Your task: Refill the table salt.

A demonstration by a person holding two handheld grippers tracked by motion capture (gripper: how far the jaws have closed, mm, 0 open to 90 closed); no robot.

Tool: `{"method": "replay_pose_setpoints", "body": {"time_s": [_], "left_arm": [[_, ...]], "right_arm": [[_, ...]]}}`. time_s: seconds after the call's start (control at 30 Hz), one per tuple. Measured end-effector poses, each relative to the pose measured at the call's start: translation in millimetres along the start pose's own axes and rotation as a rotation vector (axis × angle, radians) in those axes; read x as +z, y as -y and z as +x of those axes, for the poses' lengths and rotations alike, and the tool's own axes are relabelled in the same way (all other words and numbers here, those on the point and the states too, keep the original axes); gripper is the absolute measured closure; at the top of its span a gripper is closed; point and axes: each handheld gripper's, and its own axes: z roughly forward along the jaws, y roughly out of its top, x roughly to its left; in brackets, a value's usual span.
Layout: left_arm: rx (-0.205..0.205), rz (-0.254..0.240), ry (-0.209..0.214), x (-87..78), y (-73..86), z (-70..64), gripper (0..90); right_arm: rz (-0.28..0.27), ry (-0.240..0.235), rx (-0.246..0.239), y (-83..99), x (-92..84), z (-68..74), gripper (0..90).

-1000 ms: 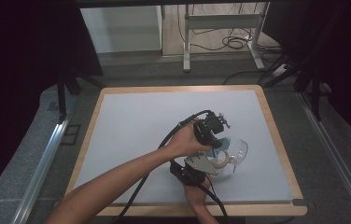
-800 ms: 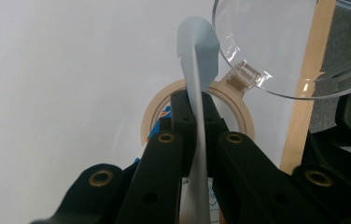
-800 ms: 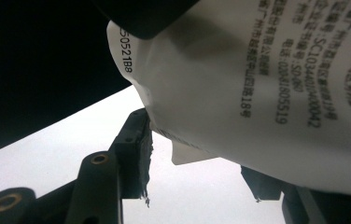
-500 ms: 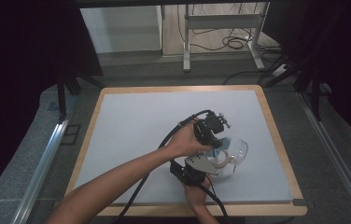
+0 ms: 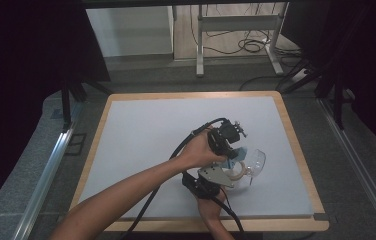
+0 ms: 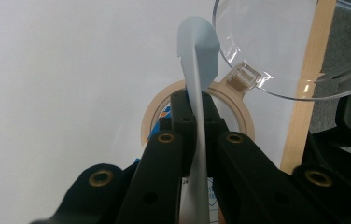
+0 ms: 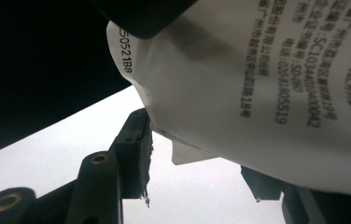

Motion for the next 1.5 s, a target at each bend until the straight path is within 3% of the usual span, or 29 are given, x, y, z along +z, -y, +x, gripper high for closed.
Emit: {"method": "replay_pose_setpoints", "body": {"time_s": [1.5], "left_arm": [[0.010, 0.006, -0.007, 0.5, -3.0, -2.7, 90.0]], "right_arm": [[-0.014, 0.010, 0.021, -2.2, -1.0, 0.3, 49.9]]}}
